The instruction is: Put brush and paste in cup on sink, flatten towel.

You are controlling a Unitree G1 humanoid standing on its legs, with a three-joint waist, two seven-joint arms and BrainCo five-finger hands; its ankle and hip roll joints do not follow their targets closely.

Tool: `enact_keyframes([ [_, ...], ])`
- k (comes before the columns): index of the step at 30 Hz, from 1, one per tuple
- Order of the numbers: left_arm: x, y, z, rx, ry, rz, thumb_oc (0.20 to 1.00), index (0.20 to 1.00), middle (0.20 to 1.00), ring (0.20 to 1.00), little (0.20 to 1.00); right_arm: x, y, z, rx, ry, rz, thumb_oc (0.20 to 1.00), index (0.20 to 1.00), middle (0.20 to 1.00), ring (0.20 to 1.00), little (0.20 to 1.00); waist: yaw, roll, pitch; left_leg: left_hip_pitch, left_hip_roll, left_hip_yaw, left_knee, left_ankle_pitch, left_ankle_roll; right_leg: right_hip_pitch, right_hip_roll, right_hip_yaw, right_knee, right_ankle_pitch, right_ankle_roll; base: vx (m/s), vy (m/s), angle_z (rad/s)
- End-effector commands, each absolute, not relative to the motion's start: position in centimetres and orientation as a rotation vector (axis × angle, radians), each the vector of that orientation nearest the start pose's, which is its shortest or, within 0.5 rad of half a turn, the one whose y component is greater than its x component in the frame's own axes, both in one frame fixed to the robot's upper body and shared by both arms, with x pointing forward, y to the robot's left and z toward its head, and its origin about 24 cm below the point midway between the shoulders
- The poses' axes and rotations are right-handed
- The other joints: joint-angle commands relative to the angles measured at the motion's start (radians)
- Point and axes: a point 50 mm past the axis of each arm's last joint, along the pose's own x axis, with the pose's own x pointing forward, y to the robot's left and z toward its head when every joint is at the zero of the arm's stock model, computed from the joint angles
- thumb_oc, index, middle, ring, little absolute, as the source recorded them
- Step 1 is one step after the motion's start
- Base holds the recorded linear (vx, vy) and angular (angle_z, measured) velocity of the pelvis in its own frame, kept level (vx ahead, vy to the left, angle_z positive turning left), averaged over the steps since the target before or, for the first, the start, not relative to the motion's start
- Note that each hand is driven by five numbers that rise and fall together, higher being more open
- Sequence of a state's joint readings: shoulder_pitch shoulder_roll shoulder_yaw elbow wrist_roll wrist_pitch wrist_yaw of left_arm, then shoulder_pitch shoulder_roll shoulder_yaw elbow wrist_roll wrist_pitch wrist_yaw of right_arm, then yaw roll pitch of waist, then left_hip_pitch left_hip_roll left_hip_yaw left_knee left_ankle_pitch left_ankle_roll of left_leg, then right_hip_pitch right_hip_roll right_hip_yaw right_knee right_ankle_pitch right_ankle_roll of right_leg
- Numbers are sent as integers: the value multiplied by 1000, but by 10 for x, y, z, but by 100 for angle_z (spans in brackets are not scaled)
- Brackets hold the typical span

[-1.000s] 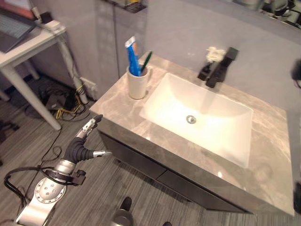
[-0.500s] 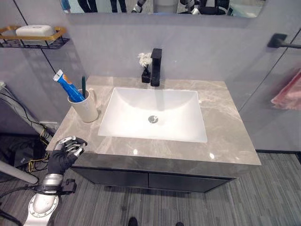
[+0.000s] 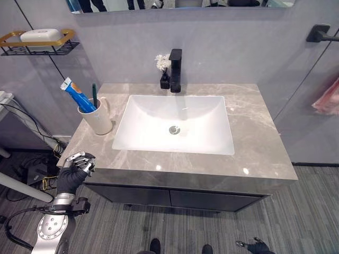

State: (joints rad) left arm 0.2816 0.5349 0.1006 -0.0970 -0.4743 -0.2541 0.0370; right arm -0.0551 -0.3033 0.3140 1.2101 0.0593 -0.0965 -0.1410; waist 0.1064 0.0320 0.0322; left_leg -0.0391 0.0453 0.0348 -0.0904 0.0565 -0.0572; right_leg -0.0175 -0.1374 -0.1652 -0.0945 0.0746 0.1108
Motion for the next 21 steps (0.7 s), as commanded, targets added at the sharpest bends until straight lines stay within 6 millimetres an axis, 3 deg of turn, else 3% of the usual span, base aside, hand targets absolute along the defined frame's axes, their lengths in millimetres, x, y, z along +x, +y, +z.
enact_keyframes([
  [1, 214, 280, 97, 88, -260, 168, 200, 200, 200, 200, 200, 131, -254, -142, -536, 1020, -33, 1000, 1000, 1000, 1000, 1000, -7, -66, 17, -2, -15, -14, 3, -42, 6, 9, -52, -23, 7, 34, 33, 38, 6, 21],
  [11, 229, 284, 98, 68, -255, 206, 200, 200, 200, 200, 200, 106, -263, -149, -582, 1135, -46, 1000, 1000, 1000, 1000, 1000, -19, -70, 14, -2, -25, -18, 3, -49, 10, 19, -65, -42, 7, 33, 40, 24, 15, 6],
  [21, 247, 294, 102, 42, -253, 272, 200, 200, 200, 200, 200, 108, -261, -149, -597, 1133, -18, 1000, 1000, 1000, 1000, 1000, -43, -64, 34, -47, -36, -8, 3, -43, 11, -29, -76, -36, 7, 46, 46, 11, 30, -1],
])
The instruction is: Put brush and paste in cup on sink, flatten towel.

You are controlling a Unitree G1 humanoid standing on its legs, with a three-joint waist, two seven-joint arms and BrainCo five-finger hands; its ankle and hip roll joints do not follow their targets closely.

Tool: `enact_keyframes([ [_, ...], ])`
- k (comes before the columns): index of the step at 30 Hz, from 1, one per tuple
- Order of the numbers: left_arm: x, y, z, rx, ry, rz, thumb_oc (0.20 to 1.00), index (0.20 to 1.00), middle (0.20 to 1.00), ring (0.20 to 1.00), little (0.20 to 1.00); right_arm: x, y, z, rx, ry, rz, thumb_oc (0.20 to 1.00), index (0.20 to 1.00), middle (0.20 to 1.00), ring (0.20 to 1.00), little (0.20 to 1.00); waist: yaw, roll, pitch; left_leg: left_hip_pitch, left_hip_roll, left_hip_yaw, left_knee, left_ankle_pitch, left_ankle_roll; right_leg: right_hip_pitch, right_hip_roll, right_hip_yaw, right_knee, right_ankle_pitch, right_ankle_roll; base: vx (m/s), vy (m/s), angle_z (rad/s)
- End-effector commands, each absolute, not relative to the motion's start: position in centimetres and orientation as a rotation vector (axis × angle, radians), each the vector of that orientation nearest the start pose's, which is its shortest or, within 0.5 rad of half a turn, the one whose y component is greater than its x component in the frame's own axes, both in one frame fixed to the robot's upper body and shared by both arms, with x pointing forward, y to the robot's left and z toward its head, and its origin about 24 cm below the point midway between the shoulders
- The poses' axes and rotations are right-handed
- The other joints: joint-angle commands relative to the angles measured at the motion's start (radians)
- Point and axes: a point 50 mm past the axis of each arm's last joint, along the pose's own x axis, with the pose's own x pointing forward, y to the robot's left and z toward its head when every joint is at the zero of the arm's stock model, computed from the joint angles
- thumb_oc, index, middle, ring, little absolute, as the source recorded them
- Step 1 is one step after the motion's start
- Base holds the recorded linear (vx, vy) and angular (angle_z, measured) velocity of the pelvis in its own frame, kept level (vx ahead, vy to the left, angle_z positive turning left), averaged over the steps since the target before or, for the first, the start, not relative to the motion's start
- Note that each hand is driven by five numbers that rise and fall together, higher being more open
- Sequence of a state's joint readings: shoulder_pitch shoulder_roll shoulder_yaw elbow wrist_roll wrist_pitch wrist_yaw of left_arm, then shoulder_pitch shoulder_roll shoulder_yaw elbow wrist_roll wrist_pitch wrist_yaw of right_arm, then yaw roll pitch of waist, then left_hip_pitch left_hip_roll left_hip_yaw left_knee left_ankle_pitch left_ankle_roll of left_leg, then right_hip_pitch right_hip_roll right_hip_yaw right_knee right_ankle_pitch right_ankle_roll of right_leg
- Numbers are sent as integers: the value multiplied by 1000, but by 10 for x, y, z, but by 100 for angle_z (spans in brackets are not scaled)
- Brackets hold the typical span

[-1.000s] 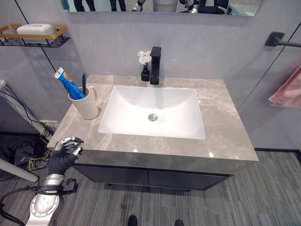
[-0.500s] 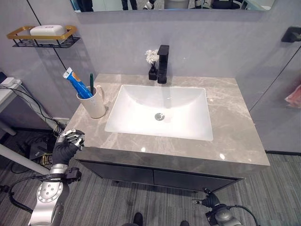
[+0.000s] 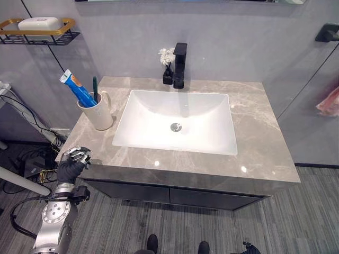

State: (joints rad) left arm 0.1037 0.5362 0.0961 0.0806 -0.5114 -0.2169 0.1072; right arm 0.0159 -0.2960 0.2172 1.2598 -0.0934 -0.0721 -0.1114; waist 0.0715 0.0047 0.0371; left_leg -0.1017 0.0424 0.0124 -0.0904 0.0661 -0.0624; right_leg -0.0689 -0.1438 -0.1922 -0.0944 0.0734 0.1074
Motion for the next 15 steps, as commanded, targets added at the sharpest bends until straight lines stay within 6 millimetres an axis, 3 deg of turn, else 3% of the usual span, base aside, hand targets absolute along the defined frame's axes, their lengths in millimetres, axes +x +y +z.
enact_keyframes([
  [1, 249, 295, 105, 42, -263, 274, 200, 200, 200, 200, 200, 109, -261, -148, -597, 1128, -14, 1000, 1000, 1000, 1000, 1000, -10, -37, 31, 11, -34, 16, 3, -51, 17, 17, -70, -8, 7, 50, 51, 4, 37, 0],
  [11, 267, 304, 125, 10, -330, 338, 200, 200, 200, 200, 200, 122, -263, -143, -637, 1080, -27, 1000, 1000, 1000, 1000, 1000, -32, -41, 59, -45, -38, 32, 3, -42, 15, -44, -76, 5, 7, 73, 58, 7, 26, -7],
  [12, 277, 304, 136, 16, -355, 329, 200, 200, 200, 200, 200, 136, -264, -138, -642, 1036, -33, 1000, 1000, 1000, 1000, 1000, -38, -44, 74, -72, -39, 30, 3, -33, 14, -73, -74, 12, 7, 82, 60, -22, 7, -3],
  [15, 285, 302, 137, -39, -345, 316, 200, 200, 200, 200, 200, 139, -262, -137, -648, 1029, -21, 1000, 1000, 1000, 1000, 1000, -39, -48, 77, -80, -38, 35, 3, -32, 14, -80, -75, 14, 7, 87, 62, 0, 0, 0],
])
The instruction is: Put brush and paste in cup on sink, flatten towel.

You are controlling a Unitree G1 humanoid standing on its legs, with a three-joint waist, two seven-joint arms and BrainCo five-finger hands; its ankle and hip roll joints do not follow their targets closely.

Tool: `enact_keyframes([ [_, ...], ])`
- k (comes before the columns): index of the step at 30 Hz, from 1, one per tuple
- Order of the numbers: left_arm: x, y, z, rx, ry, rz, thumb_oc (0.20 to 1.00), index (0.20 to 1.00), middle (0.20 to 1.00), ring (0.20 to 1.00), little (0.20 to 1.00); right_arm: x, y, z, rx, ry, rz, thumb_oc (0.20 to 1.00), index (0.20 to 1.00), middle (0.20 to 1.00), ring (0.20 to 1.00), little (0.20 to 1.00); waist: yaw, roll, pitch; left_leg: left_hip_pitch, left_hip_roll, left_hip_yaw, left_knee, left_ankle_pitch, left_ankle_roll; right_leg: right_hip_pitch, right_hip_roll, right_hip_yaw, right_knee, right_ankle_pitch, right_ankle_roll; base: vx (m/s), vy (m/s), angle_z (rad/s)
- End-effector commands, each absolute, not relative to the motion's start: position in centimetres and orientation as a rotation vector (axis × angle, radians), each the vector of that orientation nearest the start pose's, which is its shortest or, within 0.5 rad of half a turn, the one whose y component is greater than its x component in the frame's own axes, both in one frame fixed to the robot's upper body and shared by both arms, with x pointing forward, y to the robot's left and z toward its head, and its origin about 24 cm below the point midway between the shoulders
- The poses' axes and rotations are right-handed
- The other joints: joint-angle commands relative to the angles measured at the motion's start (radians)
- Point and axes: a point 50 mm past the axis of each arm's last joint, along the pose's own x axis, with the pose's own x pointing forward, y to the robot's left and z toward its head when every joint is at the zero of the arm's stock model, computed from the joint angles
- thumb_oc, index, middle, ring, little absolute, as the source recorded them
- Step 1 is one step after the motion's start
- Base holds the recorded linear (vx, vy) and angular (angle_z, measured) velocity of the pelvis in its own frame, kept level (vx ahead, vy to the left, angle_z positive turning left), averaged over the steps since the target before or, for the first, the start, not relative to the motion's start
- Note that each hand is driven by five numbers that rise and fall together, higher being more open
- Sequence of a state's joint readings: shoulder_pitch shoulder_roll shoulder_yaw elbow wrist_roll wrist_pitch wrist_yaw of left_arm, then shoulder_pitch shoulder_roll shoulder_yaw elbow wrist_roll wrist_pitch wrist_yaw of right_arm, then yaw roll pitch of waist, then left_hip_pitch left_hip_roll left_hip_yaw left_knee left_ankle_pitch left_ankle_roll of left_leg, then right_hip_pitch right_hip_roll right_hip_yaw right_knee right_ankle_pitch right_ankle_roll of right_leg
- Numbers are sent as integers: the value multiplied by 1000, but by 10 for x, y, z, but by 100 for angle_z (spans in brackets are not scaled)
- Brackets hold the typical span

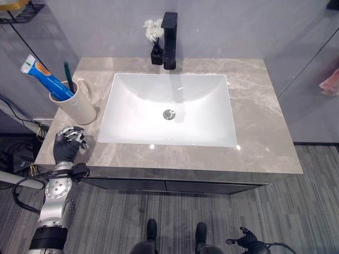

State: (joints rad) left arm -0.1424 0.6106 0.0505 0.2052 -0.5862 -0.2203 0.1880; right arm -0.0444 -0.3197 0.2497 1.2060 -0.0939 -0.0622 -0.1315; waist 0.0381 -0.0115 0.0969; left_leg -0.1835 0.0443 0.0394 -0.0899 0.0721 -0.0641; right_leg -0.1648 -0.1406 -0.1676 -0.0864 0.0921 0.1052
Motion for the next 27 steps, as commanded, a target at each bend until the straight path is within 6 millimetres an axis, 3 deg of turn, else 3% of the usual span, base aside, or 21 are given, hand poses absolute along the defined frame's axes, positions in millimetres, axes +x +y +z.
enact_keyframes([
  [1, 290, 307, 145, -55, -362, 335, 200, 200, 200, 200, 200, 144, -262, -135, -661, 1010, -15, 1000, 1000, 1000, 1000, 1000, -8, -33, 27, -5, -38, 9, 3, -35, 15, 7, -77, -7, -1, 73, 65, 0, 0, 0],
  [6, 294, 323, 159, -44, -385, 402, 200, 200, 200, 200, 200, 154, -257, -132, -675, 968, 7, 1000, 1000, 1000, 1000, 1000, -14, -43, 38, -19, -33, 16, 3, -33, 12, -12, -72, 1, -1, 74, 65, 19, 3, -11],
  [16, 316, 318, 185, -60, -454, 438, 200, 200, 200, 200, 200, 165, -247, -129, -673, 926, 20, 1000, 1000, 1000, 1000, 1000, -32, -49, 55, -38, -28, 13, 3, -30, 7, -31, -68, -1, -1, 70, 65, 1, -1, 0],
  [27, 335, 334, 215, -33, -461, 522, 200, 200, 200, 200, 200, 179, -237, -124, -688, 860, 64, 1000, 1000, 1000, 1000, 1000, -61, -50, 53, -36, -18, 40, 3, -38, 3, -55, -60, 27, -1, 75, 68, 2, 1, -4],
])
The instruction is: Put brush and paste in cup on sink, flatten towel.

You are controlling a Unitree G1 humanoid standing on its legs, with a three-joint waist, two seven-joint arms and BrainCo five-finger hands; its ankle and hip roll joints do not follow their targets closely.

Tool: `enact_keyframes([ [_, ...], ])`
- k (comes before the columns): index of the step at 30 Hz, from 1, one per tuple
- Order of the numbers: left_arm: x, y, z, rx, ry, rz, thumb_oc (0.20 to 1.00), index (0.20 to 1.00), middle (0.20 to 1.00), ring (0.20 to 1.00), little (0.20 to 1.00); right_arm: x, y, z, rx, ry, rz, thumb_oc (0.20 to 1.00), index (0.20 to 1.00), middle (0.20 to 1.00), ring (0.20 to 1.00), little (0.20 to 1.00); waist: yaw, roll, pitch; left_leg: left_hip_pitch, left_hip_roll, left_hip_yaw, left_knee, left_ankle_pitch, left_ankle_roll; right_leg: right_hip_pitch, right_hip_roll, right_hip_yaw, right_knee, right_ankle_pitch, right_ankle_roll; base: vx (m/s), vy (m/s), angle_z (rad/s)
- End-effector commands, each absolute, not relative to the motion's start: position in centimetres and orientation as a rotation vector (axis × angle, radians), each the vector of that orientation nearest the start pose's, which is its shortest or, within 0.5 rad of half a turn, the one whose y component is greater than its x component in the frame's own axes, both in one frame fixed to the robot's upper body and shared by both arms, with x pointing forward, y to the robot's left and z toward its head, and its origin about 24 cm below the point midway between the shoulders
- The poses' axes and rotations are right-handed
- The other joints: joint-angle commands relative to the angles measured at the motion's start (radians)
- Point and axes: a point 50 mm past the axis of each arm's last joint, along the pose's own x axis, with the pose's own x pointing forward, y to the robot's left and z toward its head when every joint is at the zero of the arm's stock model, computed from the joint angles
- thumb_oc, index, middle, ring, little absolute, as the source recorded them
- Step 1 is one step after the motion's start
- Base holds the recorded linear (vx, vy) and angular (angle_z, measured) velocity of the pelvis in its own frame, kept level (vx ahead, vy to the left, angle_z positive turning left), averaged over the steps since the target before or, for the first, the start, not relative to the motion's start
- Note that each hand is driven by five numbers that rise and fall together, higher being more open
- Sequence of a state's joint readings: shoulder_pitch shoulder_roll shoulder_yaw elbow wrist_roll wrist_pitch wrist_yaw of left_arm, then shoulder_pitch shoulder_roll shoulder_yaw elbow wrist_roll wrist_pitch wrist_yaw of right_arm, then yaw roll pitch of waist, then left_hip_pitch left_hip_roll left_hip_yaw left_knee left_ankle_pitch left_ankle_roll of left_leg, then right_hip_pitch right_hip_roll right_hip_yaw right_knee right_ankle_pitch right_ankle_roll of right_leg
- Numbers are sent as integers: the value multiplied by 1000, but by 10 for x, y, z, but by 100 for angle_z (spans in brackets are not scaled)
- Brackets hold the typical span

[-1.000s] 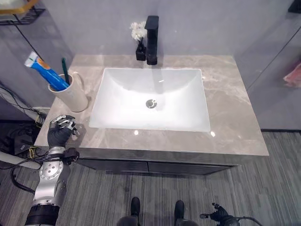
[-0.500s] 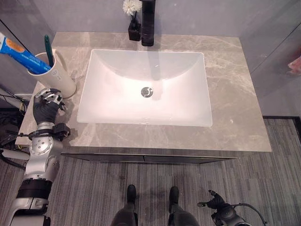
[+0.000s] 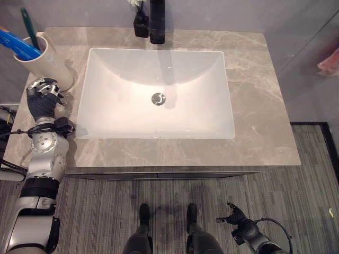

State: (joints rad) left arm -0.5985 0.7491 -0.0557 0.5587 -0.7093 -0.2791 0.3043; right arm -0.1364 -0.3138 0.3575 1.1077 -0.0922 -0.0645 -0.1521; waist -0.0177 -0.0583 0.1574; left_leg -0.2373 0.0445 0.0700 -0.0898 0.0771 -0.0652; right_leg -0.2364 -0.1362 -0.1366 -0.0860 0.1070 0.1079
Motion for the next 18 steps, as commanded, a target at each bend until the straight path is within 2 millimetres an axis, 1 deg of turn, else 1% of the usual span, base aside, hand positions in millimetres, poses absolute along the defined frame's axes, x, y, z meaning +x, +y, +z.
enact_keyframes([
  [1, 336, 335, 218, -26, -458, 528, 200, 200, 200, 200, 200, 178, -238, -124, -695, 864, 69, 1000, 1000, 1000, 1000, 1000, -8, -3, -8, 17, -17, 11, 3, -43, 4, 14, -64, -4, -1, 60, 65, -5, 3, -24],
  [2, 339, 342, 226, -22, -458, 556, 200, 200, 200, 200, 200, 177, -240, -124, -698, 872, 63, 1000, 1000, 1000, 1000, 1000, -15, -5, -9, 12, -15, 19, 3, -43, 3, 3, -61, 4, -1, 65, 66, -2, -2, -22],
  [5, 345, 346, 236, 1, -445, 570, 200, 200, 200, 200, 200, 172, -242, -127, -708, 895, 74, 1000, 1000, 1000, 1000, 1000, -20, -6, -12, 11, -11, 22, 3, -42, 2, 0, -59, 8, -1, 62, 66, 4, -5, -4],
  [8, 349, 334, 254, 10, -514, 570, 200, 200, 200, 200, 200, 177, -242, -126, -691, 890, 48, 1000, 1000, 1000, 1000, 1000, -19, -4, -7, 1, -10, 10, 3, -37, 0, -7, -59, 9, -1, 62, 66, -23, -18, -6],
  [9, 347, 318, 256, -7, -576, 509, 200, 200, 200, 200, 200, 176, -240, -126, -681, 891, 42, 1000, 1000, 1000, 1000, 1000, -13, -7, -6, 5, -11, 5, 3, -39, 1, -1, -60, 5, -1, 59, 64, 0, 0, 0],
  [10, 340, 309, 254, -7, -622, 471, 200, 200, 200, 200, 200, 176, -240, -126, -675, 883, 42, 1000, 1000, 1000, 1000, 1000, -9, -8, -6, 13, -12, 3, 3, -42, 3, 8, -58, 3, -1, 54, 62, 35, -20, 3],
  [12, 325, 297, 245, 1, -672, 412, 200, 200, 200, 200, 200, 173, -239, -127, -660, 883, 38, 1000, 1000, 1000, 1000, 1000, -1, -9, -9, 28, -13, -4, 3, -49, 6, 26, -57, 0, -1, 45, 56, 53, -3, 6],
  [13, 316, 295, 241, 4, -692, 401, 200, 200, 200, 200, 200, 170, -239, -128, -654, 887, 36, 1000, 1000, 1000, 1000, 1000, 4, -10, -11, 36, -14, -5, 3, -53, 7, 36, -58, -3, -1, 40, 54, 56, 5, 6],
  [16, 290, 288, 216, -42, -704, 351, 200, 200, 200, 200, 200, 154, -244, -135, -641, 943, 20, 1000, 1000, 1000, 1000, 1000, 21, -22, -27, 75, -18, -10, 3, -73, 15, 82, -60, -10, -1, 31, 47, 73, 26, 4],
  [17, 289, 288, 214, -42, -701, 353, 200, 200, 200, 200, 200, 153, -244, -135, -644, 945, 22, 1000, 1000, 1000, 1000, 1000, 19, -21, -27, 79, -18, -10, 3, -74, 15, 86, -60, -10, -1, 30, 47, 57, 36, 8],
  [18, 282, 287, 209, -74, -702, 341, 200, 200, 200, 200, 200, 148, -247, -136, -648, 961, 18, 1000, 1000, 1000, 1000, 1000, 23, -24, -30, 92, -20, -13, 3, -78, 18, 101, -61, -17, 7, 25, 46, 41, 21, 18],
])
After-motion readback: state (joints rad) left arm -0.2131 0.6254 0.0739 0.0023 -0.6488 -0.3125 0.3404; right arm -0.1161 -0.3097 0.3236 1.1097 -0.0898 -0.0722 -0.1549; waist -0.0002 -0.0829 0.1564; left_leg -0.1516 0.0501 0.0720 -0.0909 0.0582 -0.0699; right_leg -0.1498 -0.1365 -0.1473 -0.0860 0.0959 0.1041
